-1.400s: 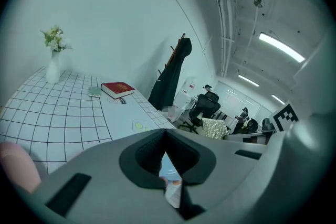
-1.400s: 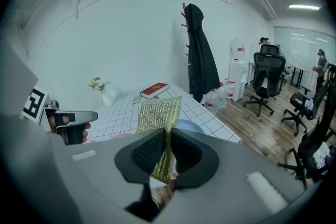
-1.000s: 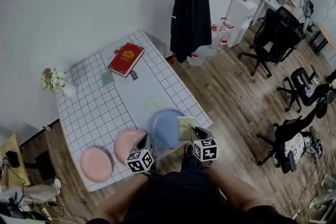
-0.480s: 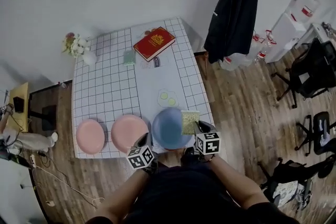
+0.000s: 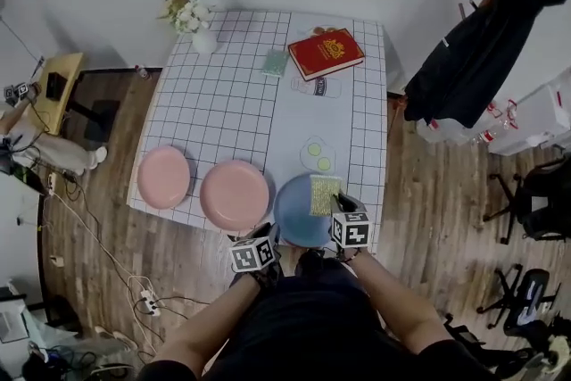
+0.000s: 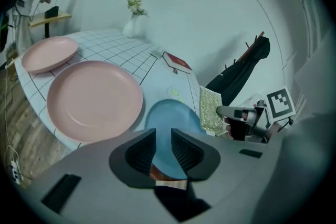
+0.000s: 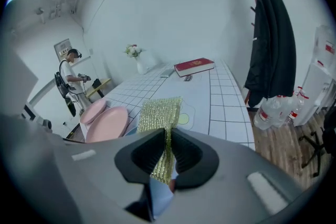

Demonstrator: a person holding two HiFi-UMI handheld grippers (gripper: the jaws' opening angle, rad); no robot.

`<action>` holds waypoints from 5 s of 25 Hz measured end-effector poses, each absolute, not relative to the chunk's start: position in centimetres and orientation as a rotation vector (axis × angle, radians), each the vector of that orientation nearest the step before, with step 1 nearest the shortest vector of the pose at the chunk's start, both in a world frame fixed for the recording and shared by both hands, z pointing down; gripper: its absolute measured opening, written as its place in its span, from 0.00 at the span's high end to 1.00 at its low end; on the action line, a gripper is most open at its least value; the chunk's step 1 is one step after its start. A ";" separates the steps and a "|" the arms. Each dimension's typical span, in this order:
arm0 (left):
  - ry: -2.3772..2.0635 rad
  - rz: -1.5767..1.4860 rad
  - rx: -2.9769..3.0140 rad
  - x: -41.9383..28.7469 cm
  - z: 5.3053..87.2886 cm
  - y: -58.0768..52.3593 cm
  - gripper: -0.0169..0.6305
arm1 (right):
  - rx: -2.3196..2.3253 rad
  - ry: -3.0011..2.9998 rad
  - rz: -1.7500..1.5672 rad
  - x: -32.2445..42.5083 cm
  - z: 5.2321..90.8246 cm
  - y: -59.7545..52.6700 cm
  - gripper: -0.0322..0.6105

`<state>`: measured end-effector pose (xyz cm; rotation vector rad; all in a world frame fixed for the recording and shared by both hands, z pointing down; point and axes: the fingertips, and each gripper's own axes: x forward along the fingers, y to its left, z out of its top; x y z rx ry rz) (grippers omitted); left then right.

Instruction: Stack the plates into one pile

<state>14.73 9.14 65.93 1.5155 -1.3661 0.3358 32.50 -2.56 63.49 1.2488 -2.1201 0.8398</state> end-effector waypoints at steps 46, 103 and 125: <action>-1.201 0.297 1.173 15.9 75.8 9.3 0.96 | 1.005 -1.970 0.452 23.2 74.1 -5.8 0.86; -1.149 0.354 1.235 16.1 76.0 9.4 0.95 | 1.151 -1.817 0.539 27.5 74.3 -6.0 0.86; -1.154 0.372 1.244 16.0 75.9 9.4 0.95 | 0.923 -2.022 0.629 19.8 74.1 -2.7 0.86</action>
